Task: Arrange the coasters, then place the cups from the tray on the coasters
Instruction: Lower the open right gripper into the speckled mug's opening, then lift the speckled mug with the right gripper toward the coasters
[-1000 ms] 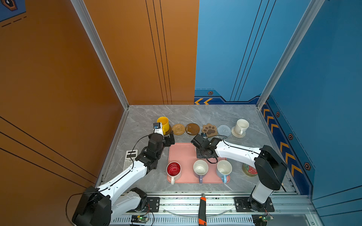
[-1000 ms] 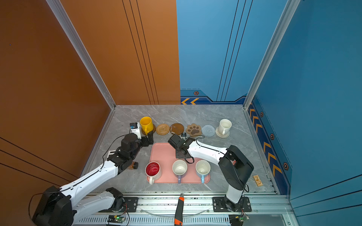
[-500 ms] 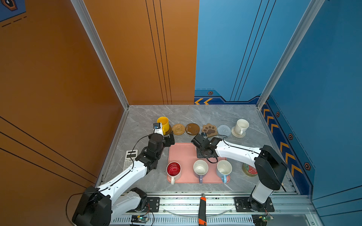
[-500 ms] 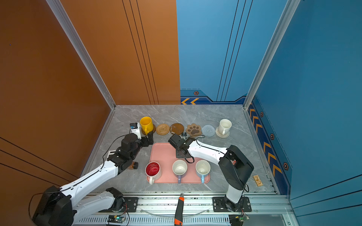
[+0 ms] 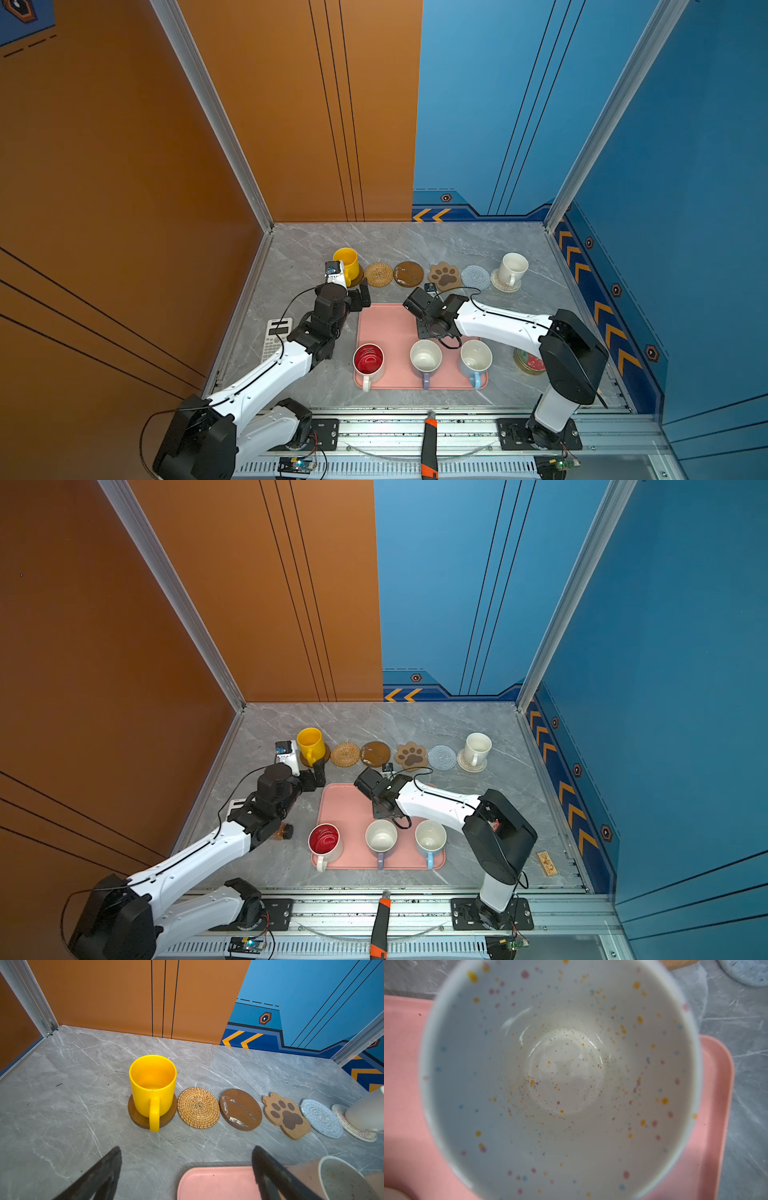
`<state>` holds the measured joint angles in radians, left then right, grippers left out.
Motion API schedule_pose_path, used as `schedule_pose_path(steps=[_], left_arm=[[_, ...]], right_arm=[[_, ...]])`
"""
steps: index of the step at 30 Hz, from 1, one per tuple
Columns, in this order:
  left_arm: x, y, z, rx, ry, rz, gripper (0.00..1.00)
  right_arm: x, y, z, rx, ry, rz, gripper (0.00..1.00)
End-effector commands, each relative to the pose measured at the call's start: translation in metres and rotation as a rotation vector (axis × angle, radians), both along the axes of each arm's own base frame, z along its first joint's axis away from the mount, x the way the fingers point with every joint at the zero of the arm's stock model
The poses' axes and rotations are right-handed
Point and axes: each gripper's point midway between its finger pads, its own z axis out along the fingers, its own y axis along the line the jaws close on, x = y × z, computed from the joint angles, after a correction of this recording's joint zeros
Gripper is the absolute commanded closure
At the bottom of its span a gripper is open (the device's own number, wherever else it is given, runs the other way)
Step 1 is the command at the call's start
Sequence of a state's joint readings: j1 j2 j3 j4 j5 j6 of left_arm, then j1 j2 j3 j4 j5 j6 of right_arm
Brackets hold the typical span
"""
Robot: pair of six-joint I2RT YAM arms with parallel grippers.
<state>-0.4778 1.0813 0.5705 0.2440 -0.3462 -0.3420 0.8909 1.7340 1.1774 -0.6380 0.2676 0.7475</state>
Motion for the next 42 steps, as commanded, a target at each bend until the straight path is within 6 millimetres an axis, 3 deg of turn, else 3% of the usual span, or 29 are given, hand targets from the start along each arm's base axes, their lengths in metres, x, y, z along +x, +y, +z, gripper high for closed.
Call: schedule_pose_path(steps=[1, 28, 42], left_arm=[[0.0, 0.001, -0.004, -0.018, 0.004, -0.003, 0.02], [-0.001, 0.002, -0.004, -0.019, 0.002, -0.003, 0.02], [-0.003, 0.004, -0.005, -0.014, 0.005, 0.001, 0.02]], right_arm=[[0.014, -0.002, 0.031, 0.002, -0.111, -0.006, 1.0], [0.023, -0.014, 0.061, 0.041, -0.17, -0.007, 1.0], [0.034, -0.045, 0.079, 0.064, -0.198, -0.056, 1.0]])
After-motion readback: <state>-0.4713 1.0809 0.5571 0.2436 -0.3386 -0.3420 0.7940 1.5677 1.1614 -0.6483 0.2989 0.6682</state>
